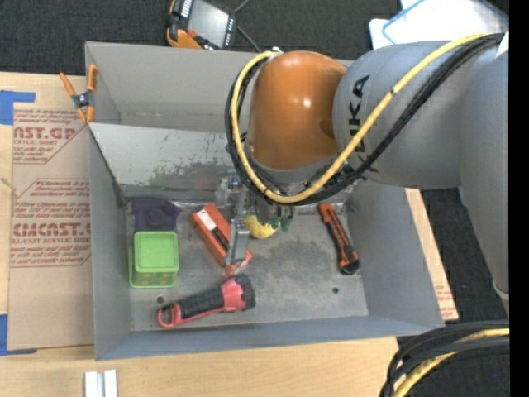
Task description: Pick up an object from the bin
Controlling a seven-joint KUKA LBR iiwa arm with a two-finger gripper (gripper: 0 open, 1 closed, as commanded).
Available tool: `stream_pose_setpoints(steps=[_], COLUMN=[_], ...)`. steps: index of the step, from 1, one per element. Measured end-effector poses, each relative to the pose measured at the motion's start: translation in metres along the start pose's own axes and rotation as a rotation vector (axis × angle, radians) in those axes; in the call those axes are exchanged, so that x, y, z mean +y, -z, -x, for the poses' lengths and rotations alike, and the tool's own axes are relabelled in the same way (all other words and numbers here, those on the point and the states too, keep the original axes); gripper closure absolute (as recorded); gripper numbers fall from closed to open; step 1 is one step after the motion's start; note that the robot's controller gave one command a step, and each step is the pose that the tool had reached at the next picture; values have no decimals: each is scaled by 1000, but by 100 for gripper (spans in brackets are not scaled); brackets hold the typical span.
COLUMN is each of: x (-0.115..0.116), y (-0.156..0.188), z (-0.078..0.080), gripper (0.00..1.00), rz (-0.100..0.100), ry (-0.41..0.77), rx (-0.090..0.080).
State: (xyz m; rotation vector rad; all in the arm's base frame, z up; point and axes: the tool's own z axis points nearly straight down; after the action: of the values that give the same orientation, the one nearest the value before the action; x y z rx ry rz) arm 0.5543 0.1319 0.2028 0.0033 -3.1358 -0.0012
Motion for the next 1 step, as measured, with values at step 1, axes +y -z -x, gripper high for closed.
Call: stream_pose_setpoints(steps=[1], x=[-1], y=[4], z=[2], gripper=[0], rz=[1], ry=[-2], rx=[-8])
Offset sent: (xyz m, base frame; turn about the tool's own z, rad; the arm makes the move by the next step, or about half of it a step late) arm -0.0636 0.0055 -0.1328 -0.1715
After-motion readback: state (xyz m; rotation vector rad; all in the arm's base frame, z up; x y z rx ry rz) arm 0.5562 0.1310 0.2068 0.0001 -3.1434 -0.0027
